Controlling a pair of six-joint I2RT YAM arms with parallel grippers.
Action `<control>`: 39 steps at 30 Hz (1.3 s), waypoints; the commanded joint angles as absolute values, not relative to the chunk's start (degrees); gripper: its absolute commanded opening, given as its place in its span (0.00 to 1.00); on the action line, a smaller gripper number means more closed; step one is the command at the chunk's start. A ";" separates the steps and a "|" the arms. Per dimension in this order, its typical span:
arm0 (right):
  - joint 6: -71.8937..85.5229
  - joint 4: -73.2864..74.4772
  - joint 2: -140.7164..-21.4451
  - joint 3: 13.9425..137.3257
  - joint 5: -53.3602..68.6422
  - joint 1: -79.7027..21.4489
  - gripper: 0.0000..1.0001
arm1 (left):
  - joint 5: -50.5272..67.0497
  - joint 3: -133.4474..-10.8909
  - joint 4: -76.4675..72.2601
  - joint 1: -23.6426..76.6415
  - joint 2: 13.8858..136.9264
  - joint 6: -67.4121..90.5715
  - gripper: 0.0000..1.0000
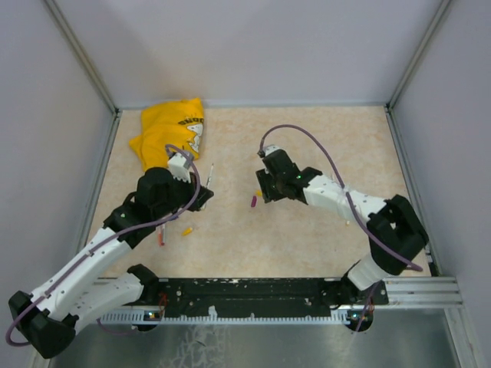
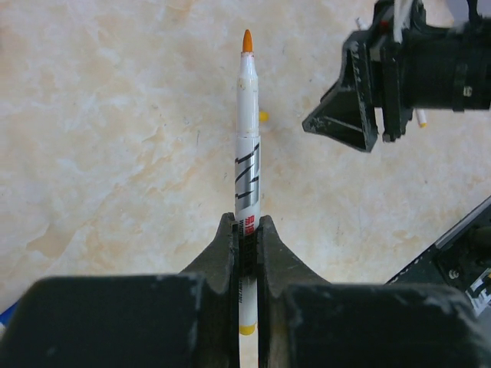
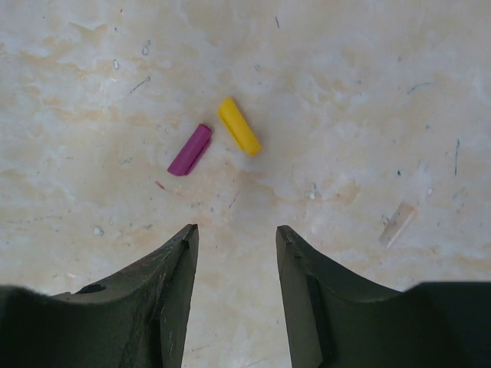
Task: Insert the pens into the pen caps
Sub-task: Move the pen cap to the center of the board.
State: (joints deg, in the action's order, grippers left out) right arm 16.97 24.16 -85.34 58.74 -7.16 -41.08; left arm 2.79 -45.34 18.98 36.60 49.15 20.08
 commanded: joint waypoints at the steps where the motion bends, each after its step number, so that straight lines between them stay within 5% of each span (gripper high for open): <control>1: 9.62 24.40 -92.13 65.63 -5.11 -40.89 0.45 | 2.18 -46.85 24.75 36.39 47.84 15.47 0.00; 13: 2.16 25.70 -104.66 73.63 -5.95 -40.65 0.44 | 3.54 -46.26 27.54 36.47 46.10 11.17 0.00; 39: -1.07 25.10 -111.77 76.19 -1.18 -38.95 0.35 | -0.43 -47.47 31.72 36.47 42.01 13.17 0.00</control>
